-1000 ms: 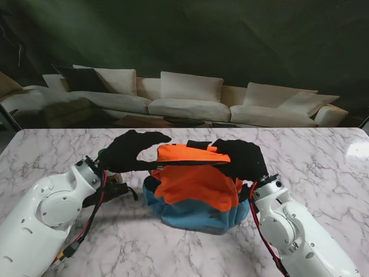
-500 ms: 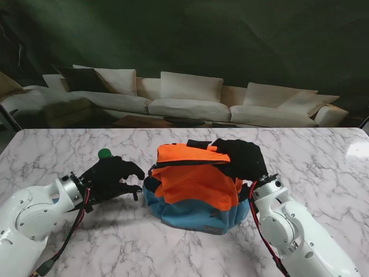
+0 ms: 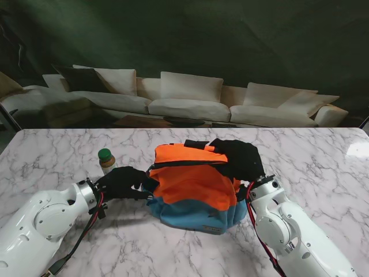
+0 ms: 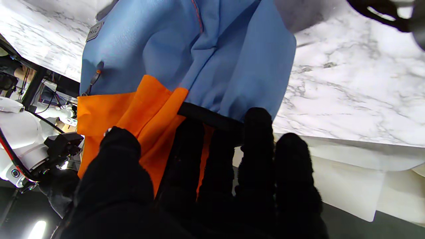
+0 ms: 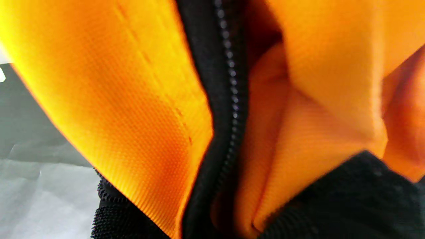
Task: Put the umbrella and water cup into the side pockets of the backpack
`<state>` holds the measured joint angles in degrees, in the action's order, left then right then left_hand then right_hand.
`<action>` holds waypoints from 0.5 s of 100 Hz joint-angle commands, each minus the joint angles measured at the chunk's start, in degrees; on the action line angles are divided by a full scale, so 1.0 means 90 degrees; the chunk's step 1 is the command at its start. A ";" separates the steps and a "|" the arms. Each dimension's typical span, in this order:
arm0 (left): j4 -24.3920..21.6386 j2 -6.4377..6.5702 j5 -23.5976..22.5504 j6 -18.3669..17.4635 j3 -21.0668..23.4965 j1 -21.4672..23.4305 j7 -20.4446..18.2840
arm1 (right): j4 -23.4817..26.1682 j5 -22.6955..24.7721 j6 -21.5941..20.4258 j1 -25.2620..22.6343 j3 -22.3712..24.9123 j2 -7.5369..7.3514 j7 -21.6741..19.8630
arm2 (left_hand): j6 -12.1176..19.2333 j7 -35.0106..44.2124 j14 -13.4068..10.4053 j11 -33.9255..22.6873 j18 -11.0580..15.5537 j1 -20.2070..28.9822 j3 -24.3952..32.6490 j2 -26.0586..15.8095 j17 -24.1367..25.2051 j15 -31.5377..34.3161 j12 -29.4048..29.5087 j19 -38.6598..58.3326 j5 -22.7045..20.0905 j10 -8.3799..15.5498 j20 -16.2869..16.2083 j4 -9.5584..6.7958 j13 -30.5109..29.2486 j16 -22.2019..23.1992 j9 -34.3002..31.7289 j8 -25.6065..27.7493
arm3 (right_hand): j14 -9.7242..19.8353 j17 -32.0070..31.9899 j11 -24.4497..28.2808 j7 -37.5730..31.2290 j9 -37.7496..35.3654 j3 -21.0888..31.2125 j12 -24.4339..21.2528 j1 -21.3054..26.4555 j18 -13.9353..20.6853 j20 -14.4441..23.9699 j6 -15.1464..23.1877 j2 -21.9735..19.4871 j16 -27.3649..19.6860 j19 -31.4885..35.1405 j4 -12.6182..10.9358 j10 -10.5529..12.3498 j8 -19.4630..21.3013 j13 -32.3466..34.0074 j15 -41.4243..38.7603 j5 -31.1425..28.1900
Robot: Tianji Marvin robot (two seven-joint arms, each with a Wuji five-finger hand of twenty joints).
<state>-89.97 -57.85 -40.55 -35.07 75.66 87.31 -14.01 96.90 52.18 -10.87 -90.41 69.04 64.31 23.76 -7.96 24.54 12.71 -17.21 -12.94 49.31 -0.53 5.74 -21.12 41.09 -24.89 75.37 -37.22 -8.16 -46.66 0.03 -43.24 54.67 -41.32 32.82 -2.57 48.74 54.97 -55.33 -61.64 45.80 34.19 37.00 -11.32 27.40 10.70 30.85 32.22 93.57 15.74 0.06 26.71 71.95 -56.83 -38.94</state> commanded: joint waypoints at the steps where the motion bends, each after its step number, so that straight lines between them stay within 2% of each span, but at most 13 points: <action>1: 0.0064 -0.0040 0.0012 0.0035 -0.0083 -0.0075 -0.0094 | -0.0038 -0.0003 0.0029 -0.0024 -0.0046 0.0033 -0.0041 | 0.0256 -0.0084 0.0106 0.0158 0.0102 0.0074 -0.0063 -0.0293 0.0043 -0.0122 0.0124 0.0147 -0.0220 0.0365 -0.0059 0.0063 0.0103 -0.0095 0.0123 -0.0097 | 0.0187 -0.0030 0.0314 -0.0777 0.0113 0.0425 -0.0050 0.0907 0.0228 -0.0026 0.1103 -0.0774 0.0044 0.0231 -0.0286 0.0128 0.0305 0.0287 -0.0247 -0.0073; 17: 0.0156 -0.0058 0.0072 0.0090 -0.0288 -0.0238 -0.0046 | -0.0033 -0.0006 0.0026 -0.0013 -0.0067 0.0027 -0.0087 | 0.0569 -0.0589 0.0059 0.0478 0.0194 0.0124 -0.0084 -0.0335 0.0062 -0.0301 0.0591 0.0098 -0.0039 0.0811 -0.0040 0.0074 0.0146 -0.0269 0.0400 -0.0452 | 0.0186 -0.0045 0.0320 -0.0778 0.0123 0.0411 -0.0064 0.0914 0.0225 -0.0020 0.1105 -0.0786 0.0046 0.0220 -0.0295 0.0128 0.0298 0.0278 -0.0244 -0.0067; 24: 0.0167 -0.0070 0.0067 0.0099 -0.0366 -0.0292 0.0005 | -0.0033 -0.0006 0.0028 -0.0010 -0.0075 0.0027 -0.0092 | 0.0723 -0.1061 -0.0022 0.0652 0.0313 0.0062 -0.0095 -0.0360 0.0084 -0.0380 0.0855 0.0069 0.0342 0.1012 -0.0007 0.0077 0.0245 -0.0347 0.0786 -0.0814 | 0.0183 -0.0056 0.0320 -0.0780 0.0131 0.0402 -0.0068 0.0914 0.0223 -0.0019 0.1108 -0.0790 0.0046 0.0211 -0.0295 0.0132 0.0297 0.0266 -0.0240 -0.0065; 31: 0.0183 -0.0062 0.0175 0.0088 -0.0451 -0.0357 -0.0057 | -0.0042 -0.0009 0.0028 -0.0006 -0.0084 0.0028 -0.0086 | 0.1110 -0.1559 -0.0086 0.0794 0.0390 -0.0208 -0.0123 -0.0367 0.0218 -0.0534 0.1105 -0.0034 0.0852 0.1225 0.0044 0.0108 0.0438 -0.0468 0.1241 -0.1220 | 0.0183 -0.0057 0.0323 -0.0780 0.0131 0.0400 -0.0069 0.0921 0.0221 -0.0017 0.1112 -0.0792 0.0047 0.0208 -0.0298 0.0129 0.0296 0.0266 -0.0241 -0.0064; 35: 0.0197 -0.0056 0.0226 0.0080 -0.0500 -0.0392 -0.0103 | -0.0047 -0.0013 0.0032 -0.0004 -0.0089 0.0030 -0.0081 | 0.1266 -0.1777 -0.0120 0.0818 0.0436 -0.0333 -0.0132 -0.0370 0.0243 -0.0574 0.1214 -0.0043 0.0959 0.1310 0.0039 0.0132 0.0480 -0.0521 0.1381 -0.1442 | 0.0183 -0.0058 0.0324 -0.0781 0.0132 0.0397 -0.0070 0.0920 0.0221 -0.0016 0.1108 -0.0792 0.0047 0.0207 -0.0297 0.0128 0.0296 0.0265 -0.0241 -0.0063; 44: 0.0198 -0.0015 0.0302 0.0063 -0.0561 -0.0450 -0.0315 | -0.0050 -0.0028 0.0042 -0.0006 -0.0092 0.0032 -0.0086 | 0.1384 -0.1824 -0.0094 0.0789 0.0391 -0.0432 -0.0149 -0.0366 0.0313 -0.0635 0.1271 -0.0085 0.0896 0.1328 0.0044 0.0153 0.0516 -0.0581 0.1353 -0.1553 | 0.0183 -0.0063 0.0324 -0.0780 0.0136 0.0391 -0.0073 0.0922 0.0220 -0.0014 0.1112 -0.0797 0.0048 0.0202 -0.0298 0.0132 0.0295 0.0263 -0.0240 -0.0060; 50: 0.0204 0.0006 0.0273 0.0037 -0.0562 -0.0463 -0.0382 | -0.0046 -0.0031 0.0045 -0.0011 -0.0088 0.0031 -0.0095 | 0.1284 -0.1585 -0.0017 0.0644 0.0249 -0.0434 -0.0132 -0.0387 0.0359 -0.0694 0.1246 -0.0127 0.0484 0.1180 0.0034 0.0152 0.0463 -0.0649 0.0971 -0.1496 | 0.0184 -0.0067 0.0326 -0.0779 0.0137 0.0388 -0.0074 0.0926 0.0219 -0.0013 0.1111 -0.0799 0.0048 0.0198 -0.0300 0.0133 0.0293 0.0260 -0.0238 -0.0056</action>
<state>-87.93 -57.91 -37.39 -34.36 70.95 83.40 -16.46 96.86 51.89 -10.70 -90.19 68.57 64.38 23.30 -1.73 10.65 13.23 -11.42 -11.04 46.49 -0.61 4.26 -18.70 36.19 -14.48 74.57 -31.70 1.86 -46.64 0.03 -39.73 49.71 -31.42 19.96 -2.57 48.58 55.07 -55.82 -61.57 45.76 33.60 37.05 -11.32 27.40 10.70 30.64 32.22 93.57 15.74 0.06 26.71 71.95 -56.83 -38.40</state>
